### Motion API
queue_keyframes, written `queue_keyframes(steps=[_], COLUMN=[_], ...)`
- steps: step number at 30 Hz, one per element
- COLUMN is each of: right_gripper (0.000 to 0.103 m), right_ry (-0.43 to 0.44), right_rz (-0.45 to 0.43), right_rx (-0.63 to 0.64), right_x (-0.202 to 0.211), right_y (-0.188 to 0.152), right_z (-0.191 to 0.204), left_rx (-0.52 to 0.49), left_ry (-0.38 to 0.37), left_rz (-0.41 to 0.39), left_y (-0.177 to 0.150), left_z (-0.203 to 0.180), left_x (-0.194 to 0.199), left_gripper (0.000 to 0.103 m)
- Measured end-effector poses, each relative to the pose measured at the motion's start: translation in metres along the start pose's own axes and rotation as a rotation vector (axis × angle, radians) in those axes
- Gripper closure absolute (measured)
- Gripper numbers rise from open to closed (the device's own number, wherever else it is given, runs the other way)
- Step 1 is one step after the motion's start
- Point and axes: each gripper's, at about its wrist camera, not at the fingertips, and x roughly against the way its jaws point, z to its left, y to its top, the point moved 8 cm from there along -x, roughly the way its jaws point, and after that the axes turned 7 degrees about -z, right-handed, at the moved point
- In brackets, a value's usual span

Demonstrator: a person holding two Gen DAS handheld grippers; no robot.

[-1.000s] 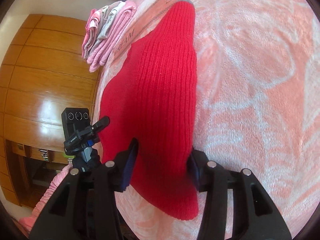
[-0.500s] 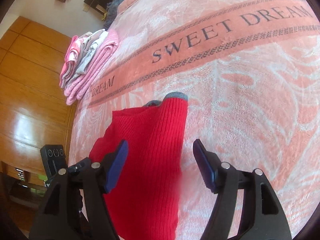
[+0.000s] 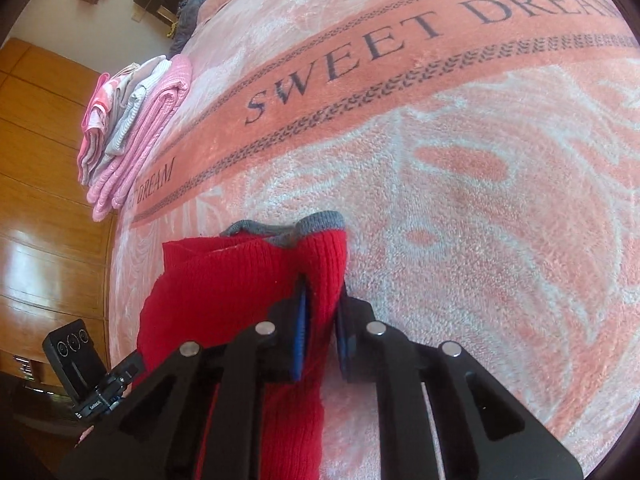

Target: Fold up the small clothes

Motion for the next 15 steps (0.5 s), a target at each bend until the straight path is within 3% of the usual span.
queue_keyframes(steps=[3, 7, 11, 15], right_gripper=[0.087, 0.065, 0.065, 0.065], right_ry=[0.003, 0.033, 0.09, 0.171], right_rz=[-0.005, -0.054, -0.062, -0.035], right_rx=[0.039, 0.047, 0.121, 0.207], right_x=[0.004, 0.037, 0.08, 0.108], right_y=[0.001, -0.004, -0.035, -0.084], right_z=[0.006, 0.017, 0.043, 0.081], left_rx=[0.001, 0.025, -0.018, -0.07], left_ry=[-0.003, 0.016, 0.022, -0.07], left_rz=[0.0, 0.008, -0.076, -0.089], left_y=[0.001, 0.005, 0.013, -0.003], left_z=[0.0, -0.003, -0.022, -0.069], left_x=[-0.001, 0.011, 0.053, 0.083], left_gripper=[0.053, 0.053, 0.053, 0.053])
